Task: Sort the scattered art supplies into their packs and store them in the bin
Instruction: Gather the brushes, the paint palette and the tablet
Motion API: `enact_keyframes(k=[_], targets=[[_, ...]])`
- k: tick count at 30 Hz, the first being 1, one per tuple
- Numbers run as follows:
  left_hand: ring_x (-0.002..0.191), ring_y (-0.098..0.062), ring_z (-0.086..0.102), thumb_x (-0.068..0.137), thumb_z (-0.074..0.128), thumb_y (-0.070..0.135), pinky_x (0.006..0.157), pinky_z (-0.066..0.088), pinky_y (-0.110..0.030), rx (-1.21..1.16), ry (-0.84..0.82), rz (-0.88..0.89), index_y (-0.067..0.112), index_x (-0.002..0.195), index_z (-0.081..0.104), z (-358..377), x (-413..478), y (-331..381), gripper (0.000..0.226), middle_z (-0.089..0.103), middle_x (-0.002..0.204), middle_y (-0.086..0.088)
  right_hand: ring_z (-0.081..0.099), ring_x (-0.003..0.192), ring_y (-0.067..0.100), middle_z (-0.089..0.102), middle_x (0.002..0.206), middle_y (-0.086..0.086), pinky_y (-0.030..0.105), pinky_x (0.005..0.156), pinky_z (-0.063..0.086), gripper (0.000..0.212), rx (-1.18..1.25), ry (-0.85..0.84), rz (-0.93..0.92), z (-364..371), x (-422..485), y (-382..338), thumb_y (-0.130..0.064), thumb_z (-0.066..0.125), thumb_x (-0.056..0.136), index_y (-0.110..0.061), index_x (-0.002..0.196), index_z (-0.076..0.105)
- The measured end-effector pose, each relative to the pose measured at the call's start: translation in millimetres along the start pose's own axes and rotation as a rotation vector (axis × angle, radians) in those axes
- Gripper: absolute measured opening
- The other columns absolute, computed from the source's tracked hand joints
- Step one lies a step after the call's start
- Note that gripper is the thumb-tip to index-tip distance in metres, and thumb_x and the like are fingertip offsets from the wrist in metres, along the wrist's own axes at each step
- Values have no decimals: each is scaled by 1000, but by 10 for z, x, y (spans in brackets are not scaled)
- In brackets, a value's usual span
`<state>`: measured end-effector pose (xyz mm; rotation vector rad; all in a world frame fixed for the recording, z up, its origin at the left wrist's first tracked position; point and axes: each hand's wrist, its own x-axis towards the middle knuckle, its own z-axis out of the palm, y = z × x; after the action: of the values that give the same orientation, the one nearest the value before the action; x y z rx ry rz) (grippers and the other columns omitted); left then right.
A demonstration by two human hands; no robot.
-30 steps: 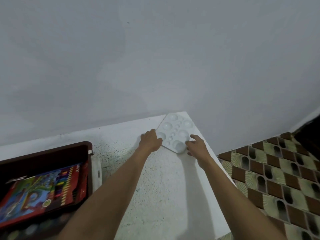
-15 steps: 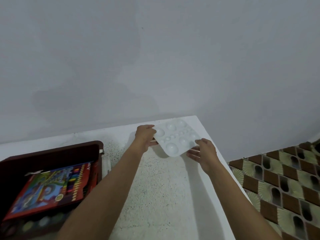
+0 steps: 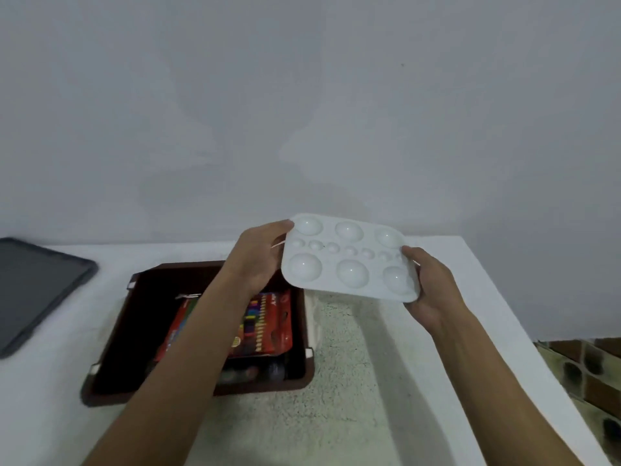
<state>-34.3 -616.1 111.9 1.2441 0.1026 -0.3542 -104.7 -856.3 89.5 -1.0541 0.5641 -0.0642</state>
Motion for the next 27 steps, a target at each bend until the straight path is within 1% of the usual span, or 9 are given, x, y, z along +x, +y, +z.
enact_keyframes(k=[4, 9, 12, 15, 18, 21, 23, 25, 27], targets=[[103, -20, 70, 100, 52, 17, 83, 53, -34, 213, 7, 21, 19, 123, 67, -693, -344, 155, 27, 73, 113, 0, 59, 89, 27, 64, 100, 12, 41, 77, 46, 21, -173, -41, -46, 489, -112, 287, -17, 56, 94, -4, 107, 65], [86, -18, 72, 99, 52, 8, 67, 57, -25, 332, 143, 139, 15, 118, 67, -1316, -615, 288, 25, 75, 99, -6, 50, 80, 24, 54, 85, 12, 41, 73, 43, 28, -452, -167, -194, 979, -314, 588, -22, 58, 93, 5, 86, 52], [89, -13, 71, 99, 55, 11, 72, 57, -20, 387, 160, 224, 19, 113, 68, -1535, -706, 317, 21, 75, 98, -2, 56, 80, 24, 58, 84, 20, 40, 77, 45, 34, -559, -234, -298, 1137, -441, 680, -34, 62, 91, -2, 83, 58], [96, -9, 69, 95, 62, 21, 76, 55, -17, 545, 64, 233, 26, 118, 65, -1766, -821, 305, 24, 71, 102, 1, 67, 92, 11, 72, 94, -4, 29, 78, 52, 14, -703, -333, -362, 1232, -561, 786, -30, 60, 95, -20, 94, 70], [102, -2, 65, 91, 66, 28, 73, 55, -18, 764, -52, 180, 34, 120, 62, -1901, -911, 220, 30, 66, 114, 9, 62, 98, -4, 68, 106, -21, 17, 73, 52, 17, -934, -467, -372, 1204, -634, 848, -34, 62, 93, -36, 109, 68], [103, -2, 65, 89, 68, 33, 79, 59, -27, 874, -143, 157, 38, 122, 62, -2000, -946, 134, 34, 64, 120, 13, 60, 107, -4, 65, 115, -24, 17, 79, 52, 26, -1041, -578, -362, 1154, -673, 890, -38, 64, 89, -38, 115, 65], [105, 4, 62, 87, 70, 37, 86, 57, -27, 956, -192, 142, 39, 124, 62, -2024, -970, 103, 37, 62, 123, 20, 60, 106, -3, 64, 118, -23, 17, 83, 51, 29, -1178, -636, -387, 1127, -694, 893, -32, 66, 92, -46, 117, 62], [102, 10, 58, 87, 70, 41, 91, 49, -15, 1125, -248, 150, 40, 128, 60, -2016, -983, 74, 42, 58, 125, 24, 60, 96, -5, 64, 117, -21, 11, 79, 46, 41, -1383, -655, -409, 1135, -705, 914, -27, 65, 89, -51, 121, 56], [93, 11, 52, 90, 66, 44, 82, 39, -1, 1309, -332, 140, 36, 134, 54, -1979, -991, 43, 47, 53, 120, 23, 56, 101, -3, 59, 126, -18, 6, 80, 38, 51, -1579, -654, -404, 1170, -683, 967, -28, 62, 84, -46, 131, 52]])
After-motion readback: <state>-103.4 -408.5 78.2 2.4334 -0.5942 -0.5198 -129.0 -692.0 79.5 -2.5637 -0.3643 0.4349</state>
